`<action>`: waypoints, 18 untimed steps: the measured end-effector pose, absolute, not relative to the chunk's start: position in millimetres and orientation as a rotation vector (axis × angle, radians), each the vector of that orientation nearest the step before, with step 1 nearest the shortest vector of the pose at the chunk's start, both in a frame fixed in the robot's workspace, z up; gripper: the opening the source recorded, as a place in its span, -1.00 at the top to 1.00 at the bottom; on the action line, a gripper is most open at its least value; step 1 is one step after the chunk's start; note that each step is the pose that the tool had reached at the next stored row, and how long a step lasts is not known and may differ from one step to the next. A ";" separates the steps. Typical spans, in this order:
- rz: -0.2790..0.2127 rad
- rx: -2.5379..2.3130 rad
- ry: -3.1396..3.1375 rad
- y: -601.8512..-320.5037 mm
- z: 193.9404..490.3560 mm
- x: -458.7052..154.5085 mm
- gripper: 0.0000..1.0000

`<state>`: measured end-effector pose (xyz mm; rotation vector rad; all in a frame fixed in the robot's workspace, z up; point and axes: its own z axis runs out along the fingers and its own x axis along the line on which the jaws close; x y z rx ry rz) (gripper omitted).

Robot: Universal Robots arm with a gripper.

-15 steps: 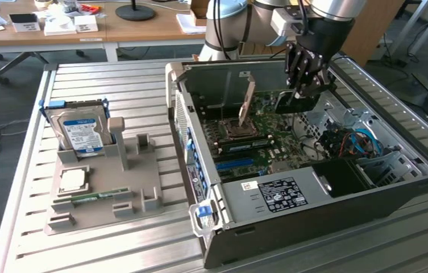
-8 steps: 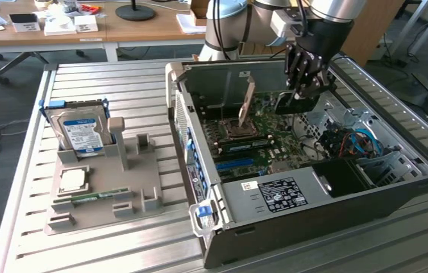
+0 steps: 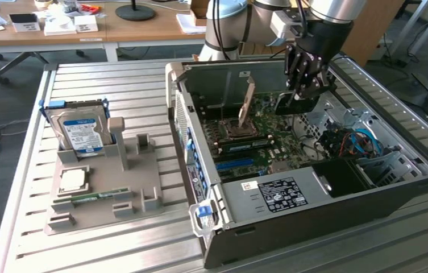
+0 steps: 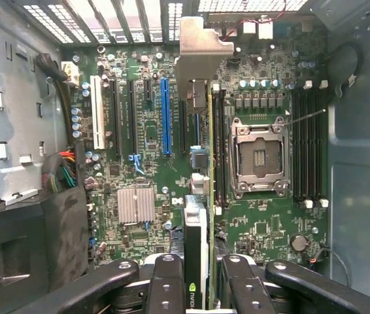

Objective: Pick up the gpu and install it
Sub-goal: 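Insert the gpu into the slot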

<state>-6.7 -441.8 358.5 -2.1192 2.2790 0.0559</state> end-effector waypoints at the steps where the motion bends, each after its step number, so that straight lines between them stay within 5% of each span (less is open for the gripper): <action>1: 0.056 -2.119 2.279 -442.0 358.5 -6.7 0.47; 18: 0.056 -2.119 2.279 -442.8 356.9 -6.7 0.47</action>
